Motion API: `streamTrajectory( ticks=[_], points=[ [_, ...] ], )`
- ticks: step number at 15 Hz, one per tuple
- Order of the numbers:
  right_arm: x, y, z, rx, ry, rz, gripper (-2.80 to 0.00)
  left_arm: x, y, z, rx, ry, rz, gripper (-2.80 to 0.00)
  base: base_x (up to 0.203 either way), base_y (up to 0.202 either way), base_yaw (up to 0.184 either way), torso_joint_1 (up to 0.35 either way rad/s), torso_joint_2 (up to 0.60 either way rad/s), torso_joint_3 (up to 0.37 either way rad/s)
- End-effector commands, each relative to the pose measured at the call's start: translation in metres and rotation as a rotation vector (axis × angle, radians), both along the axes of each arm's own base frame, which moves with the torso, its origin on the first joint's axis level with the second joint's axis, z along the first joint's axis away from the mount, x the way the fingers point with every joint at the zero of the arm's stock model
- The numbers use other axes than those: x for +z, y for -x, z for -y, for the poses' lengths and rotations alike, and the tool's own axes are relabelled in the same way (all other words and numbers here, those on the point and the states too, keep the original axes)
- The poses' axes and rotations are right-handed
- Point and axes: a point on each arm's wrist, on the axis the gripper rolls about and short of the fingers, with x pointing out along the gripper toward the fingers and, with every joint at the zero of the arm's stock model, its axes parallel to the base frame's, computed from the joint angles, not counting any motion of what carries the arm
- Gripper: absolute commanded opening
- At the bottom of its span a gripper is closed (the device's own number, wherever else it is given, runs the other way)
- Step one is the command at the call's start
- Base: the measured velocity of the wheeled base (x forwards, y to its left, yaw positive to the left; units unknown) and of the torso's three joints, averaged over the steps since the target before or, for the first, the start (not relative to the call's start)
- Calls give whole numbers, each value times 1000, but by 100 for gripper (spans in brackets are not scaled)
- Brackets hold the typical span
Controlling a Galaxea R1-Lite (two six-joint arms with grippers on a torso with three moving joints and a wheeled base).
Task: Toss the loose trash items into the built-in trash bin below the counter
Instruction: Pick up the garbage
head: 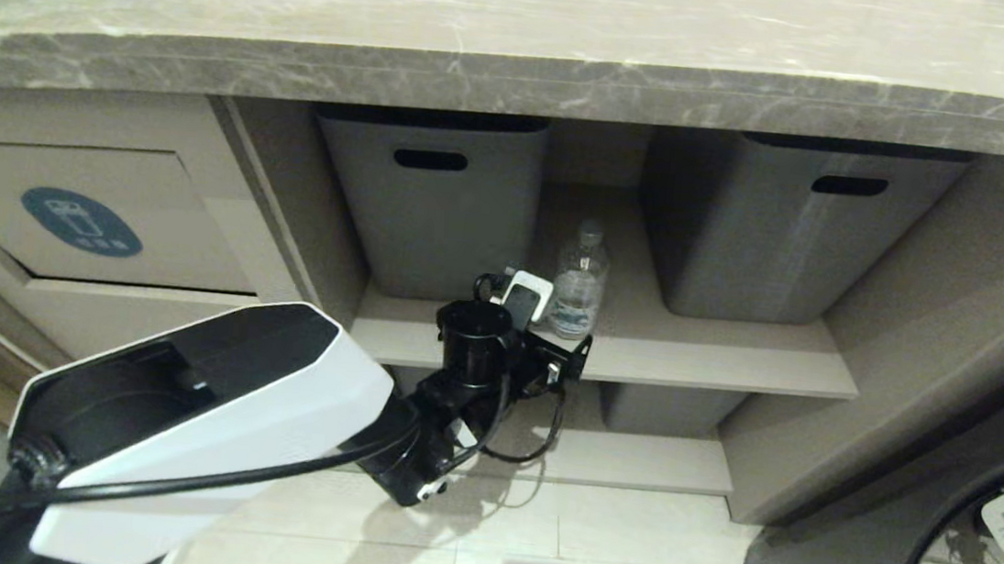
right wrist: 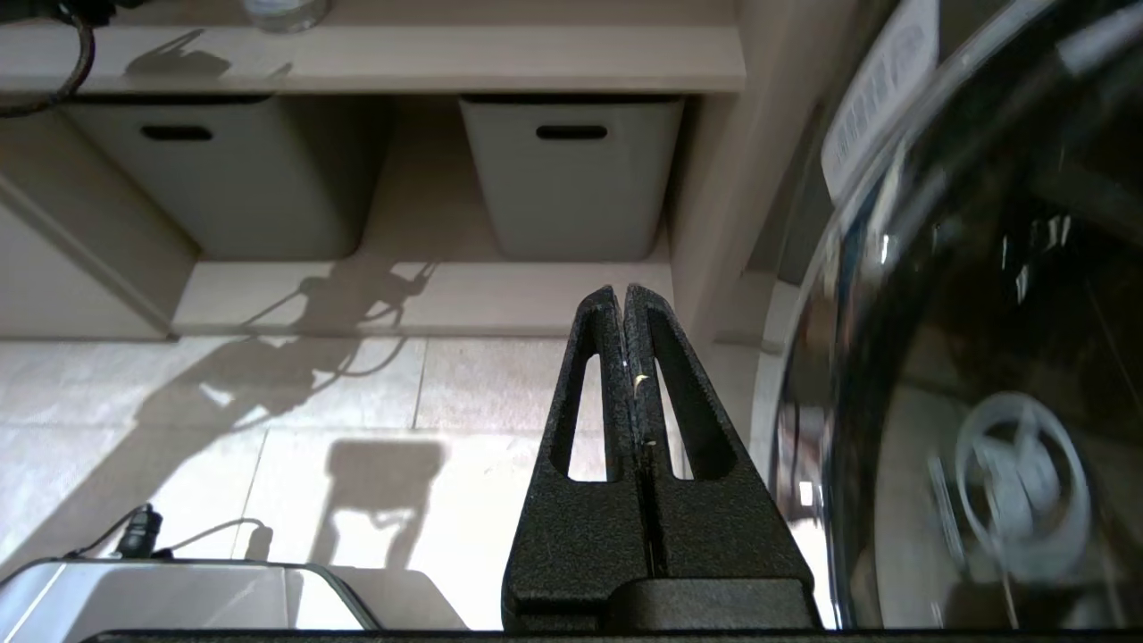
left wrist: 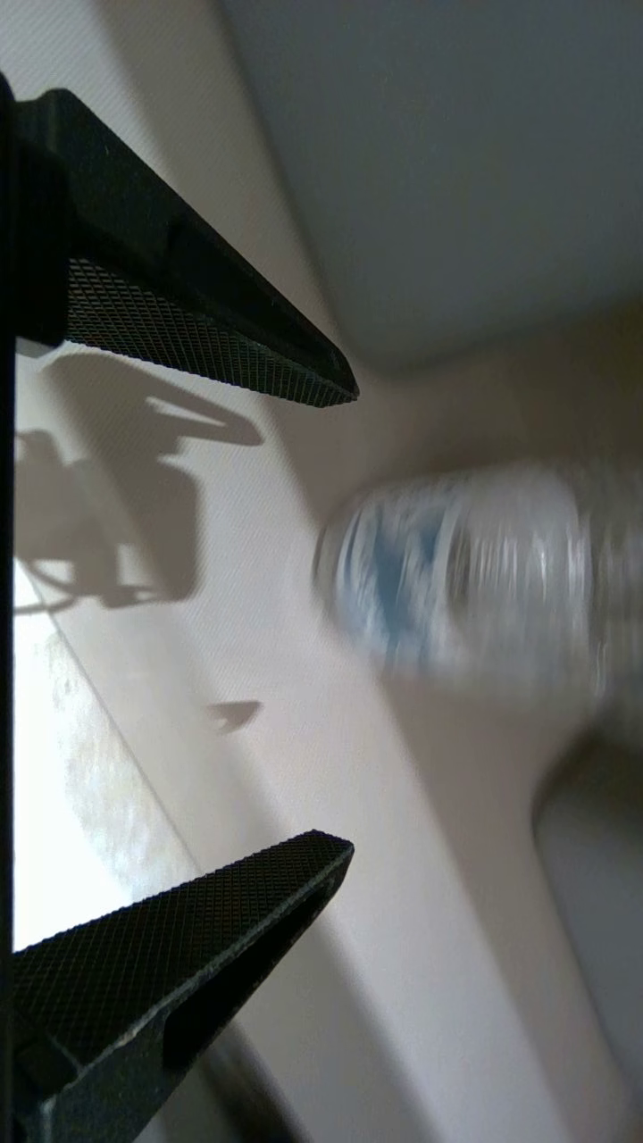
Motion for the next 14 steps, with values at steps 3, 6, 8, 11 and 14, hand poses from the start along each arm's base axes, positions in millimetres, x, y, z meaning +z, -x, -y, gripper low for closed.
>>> streamTrajectory(
  ticks=[3,6,8,11,14],
  points=[
    [0,0,0,0,0,-1,-280,10,14,-3,-14,0,1,0,183,0,1,0,0,0],
    [0,0,0,0,0,-1,-280,18,33,6,-59,3,1,0,32,0,-1,4,1,1],
    [0,0,0,0,0,-1,-280,19,48,15,-95,-1,-5,0,0,0,0,0,0,0],
    [0,0,0,0,0,-1,-280,15,52,25,-112,-2,-5,0,0,0,0,0,0,0],
    [0,0,0,0,0,-1,-280,11,44,29,-22,4,-5,0,0,0,0,0,0,0]
  ],
)
